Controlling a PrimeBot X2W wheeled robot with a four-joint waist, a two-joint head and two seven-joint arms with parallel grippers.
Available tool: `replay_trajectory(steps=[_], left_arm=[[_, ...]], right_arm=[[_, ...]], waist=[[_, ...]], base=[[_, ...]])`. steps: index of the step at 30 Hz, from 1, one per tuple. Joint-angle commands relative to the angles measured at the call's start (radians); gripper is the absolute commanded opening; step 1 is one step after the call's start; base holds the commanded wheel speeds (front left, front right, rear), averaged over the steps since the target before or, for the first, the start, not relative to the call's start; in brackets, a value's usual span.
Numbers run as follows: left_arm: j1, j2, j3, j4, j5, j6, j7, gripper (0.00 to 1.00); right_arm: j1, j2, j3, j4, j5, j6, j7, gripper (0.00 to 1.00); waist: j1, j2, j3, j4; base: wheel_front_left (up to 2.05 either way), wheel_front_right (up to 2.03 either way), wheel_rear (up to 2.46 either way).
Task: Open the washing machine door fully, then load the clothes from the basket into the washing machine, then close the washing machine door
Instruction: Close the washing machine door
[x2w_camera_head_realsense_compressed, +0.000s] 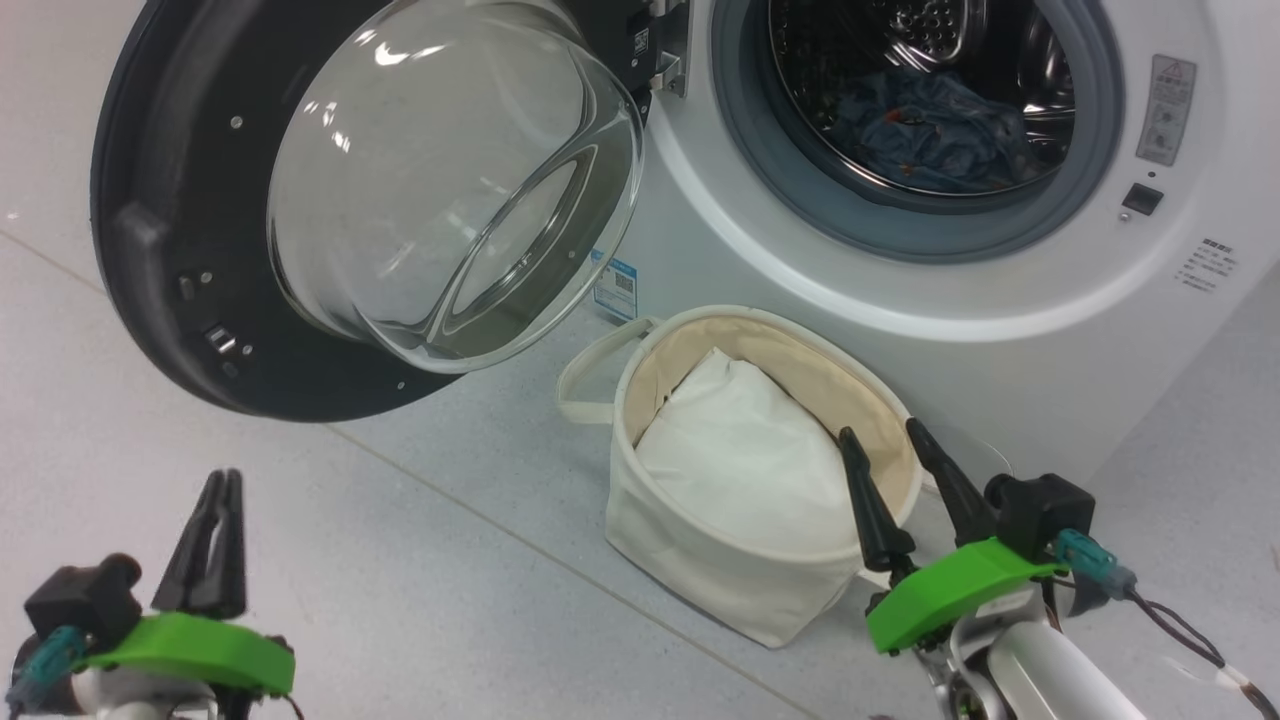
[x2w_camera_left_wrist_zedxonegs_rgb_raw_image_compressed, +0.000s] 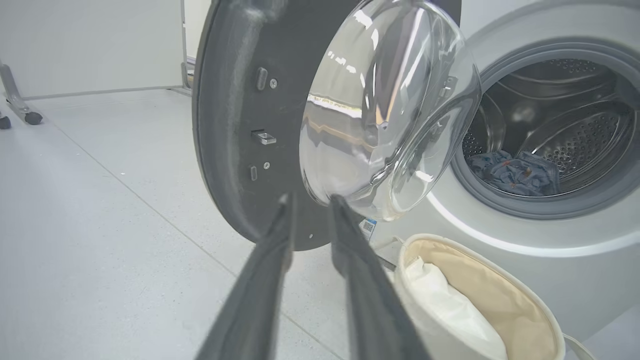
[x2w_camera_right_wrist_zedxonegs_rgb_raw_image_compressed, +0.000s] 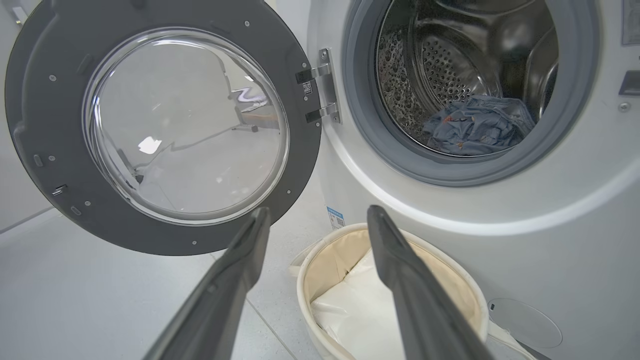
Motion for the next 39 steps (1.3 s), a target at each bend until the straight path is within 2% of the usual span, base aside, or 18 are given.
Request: replay_trajectory(steps=[1, 7, 13, 17, 23, 27, 34, 39], left_arm=[[-0.071, 0.030, 0.038, -0.043, -0.029, -0.007, -0.009, 0.00], [-0.173, 0.080, 0.081, -0.113, -0.145, -0.017, 0.047, 0.00], [-0.346, 0.143, 0.153, -0.124, -0.333, -0.021, 0.198, 0.00], [-0.468, 0.180, 0.226, -0.016, -0.442, -0.001, 0.278, 0.00], [-0.629, 0.240, 0.386, 0.217, -0.639, 0.052, 0.389, 0.00], [-0.692, 0.296, 0.471, 0.358, -0.743, 0.071, 0.472, 0.00], [-0.735, 0.383, 0.507, 0.516, -0.801, 0.046, 0.568, 0.00], [-0.762, 0.414, 0.506, 0.601, -0.819, 0.044, 0.635, 0.00]], right_arm=[[-0.004, 0.007, 0.001, -0.038, -0.006, 0.000, -0.008, 1.00], [0.010, 0.002, -0.015, -0.039, -0.013, 0.000, -0.008, 1.00], [0.024, -0.003, -0.035, -0.052, -0.027, 0.000, -0.008, 1.00], [0.031, -0.003, -0.048, -0.064, -0.040, 0.000, -0.008, 1.00], [0.005, -0.019, -0.055, -0.073, -0.062, 0.000, -0.008, 1.00], [-0.025, -0.031, -0.059, -0.081, -0.079, 0.000, -0.008, 1.00], [-0.062, -0.047, -0.070, -0.086, -0.099, 0.000, -0.008, 1.00], [-0.058, -0.047, -0.066, -0.104, -0.094, 0.000, -0.008, 1.00]], waist=[[0.0000, -0.0001, 0.000, -0.001], [0.0000, -0.0001, -0.003, -0.005], [0.0000, -0.0001, -0.002, -0.015], [0.0000, -0.0001, 0.019, -0.038], [0.0000, -0.0001, 0.093, -0.105], [0.0000, -0.0001, 0.153, -0.154], [0.0000, -0.0001, 0.222, -0.221], [0.0000, -0.0001, 0.218, -0.234]], base=[[0.00, 0.00, 0.00], [0.00, 0.00, 0.00], [0.00, 0.00, 0.00], [0.00, 0.00, 0.00], [0.00, 0.00, 0.00], [0.00, 0.00, 0.00], [0.00, 0.00, 0.00], [0.00, 0.00, 0.00]])
